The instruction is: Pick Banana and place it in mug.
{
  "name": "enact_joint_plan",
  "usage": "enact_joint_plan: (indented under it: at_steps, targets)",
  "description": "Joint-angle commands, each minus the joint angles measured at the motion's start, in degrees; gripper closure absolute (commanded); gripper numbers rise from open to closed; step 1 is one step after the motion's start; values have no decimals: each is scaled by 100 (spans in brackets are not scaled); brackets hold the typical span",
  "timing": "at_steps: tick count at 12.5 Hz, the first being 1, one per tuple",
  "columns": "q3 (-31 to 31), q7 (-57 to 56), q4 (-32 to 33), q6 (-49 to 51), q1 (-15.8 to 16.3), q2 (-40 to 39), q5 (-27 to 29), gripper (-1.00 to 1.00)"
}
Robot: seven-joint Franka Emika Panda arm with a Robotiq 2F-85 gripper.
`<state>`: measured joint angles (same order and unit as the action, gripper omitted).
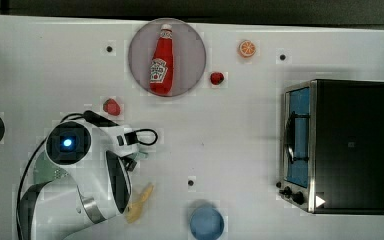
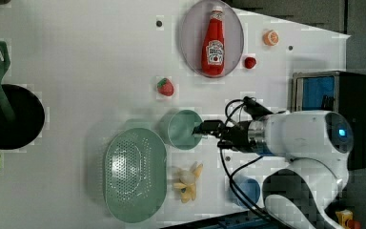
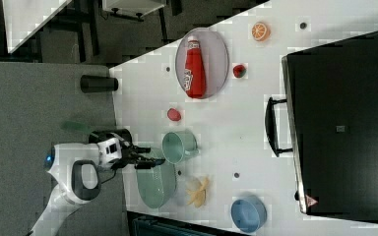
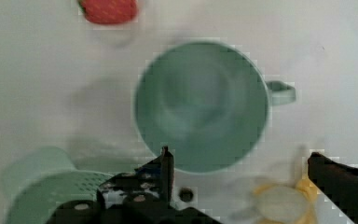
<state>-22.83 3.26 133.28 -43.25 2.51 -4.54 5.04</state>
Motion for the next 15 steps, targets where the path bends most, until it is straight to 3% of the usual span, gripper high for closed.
enact_joint_plan:
  at_steps: [1, 5, 8, 12, 15]
  targets:
    - [653, 183, -327, 144, -270, 510, 69, -100]
    - [1739, -9, -938, 1058, -452, 1146, -66, -100]
    - [2355, -191, -1628, 2339, -478, 1519, -115, -100]
    - [2553, -191, -2610, 3733, -478, 1559, -490, -100]
    - [2570, -191, -2809, 4192, -482, 1581, -546, -100]
